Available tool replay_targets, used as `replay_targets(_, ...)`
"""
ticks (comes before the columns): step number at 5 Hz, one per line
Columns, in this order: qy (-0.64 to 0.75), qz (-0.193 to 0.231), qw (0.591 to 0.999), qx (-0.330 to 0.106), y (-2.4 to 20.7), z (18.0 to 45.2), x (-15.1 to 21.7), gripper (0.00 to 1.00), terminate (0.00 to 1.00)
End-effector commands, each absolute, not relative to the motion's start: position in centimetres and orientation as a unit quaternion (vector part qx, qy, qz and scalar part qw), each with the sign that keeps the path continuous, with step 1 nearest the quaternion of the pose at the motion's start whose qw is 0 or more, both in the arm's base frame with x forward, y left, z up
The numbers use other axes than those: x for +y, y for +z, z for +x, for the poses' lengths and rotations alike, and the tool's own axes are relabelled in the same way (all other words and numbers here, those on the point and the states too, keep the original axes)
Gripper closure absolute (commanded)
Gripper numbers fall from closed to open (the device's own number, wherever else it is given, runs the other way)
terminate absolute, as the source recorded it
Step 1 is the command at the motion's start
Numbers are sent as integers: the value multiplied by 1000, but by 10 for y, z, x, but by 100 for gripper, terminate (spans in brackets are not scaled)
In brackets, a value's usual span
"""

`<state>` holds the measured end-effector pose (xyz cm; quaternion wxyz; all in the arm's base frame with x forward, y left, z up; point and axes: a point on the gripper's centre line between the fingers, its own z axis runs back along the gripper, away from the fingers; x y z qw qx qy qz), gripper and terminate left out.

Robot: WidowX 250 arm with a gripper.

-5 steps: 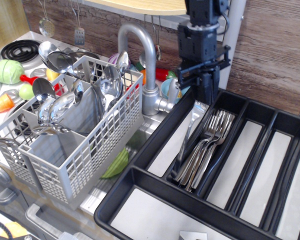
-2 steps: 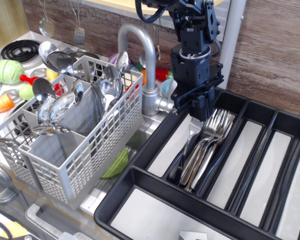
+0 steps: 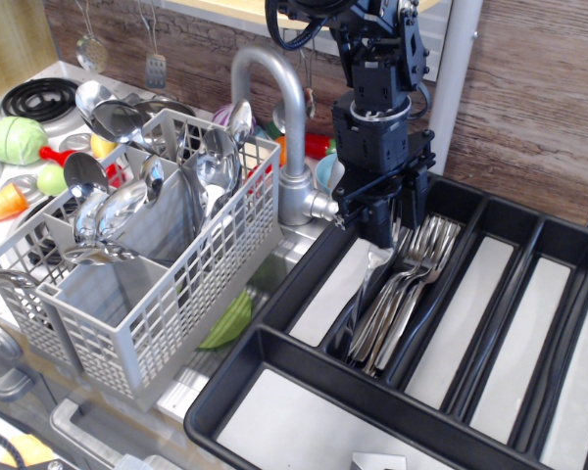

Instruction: Put fork from basket to tray

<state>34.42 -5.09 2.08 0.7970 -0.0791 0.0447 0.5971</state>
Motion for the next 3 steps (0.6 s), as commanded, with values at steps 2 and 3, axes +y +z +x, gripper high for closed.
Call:
replay_targets(2, 601, -92, 793, 29, 34, 347, -53, 0, 0)
replay_targets(3, 601, -92, 793, 29, 34, 347, -53, 0, 100)
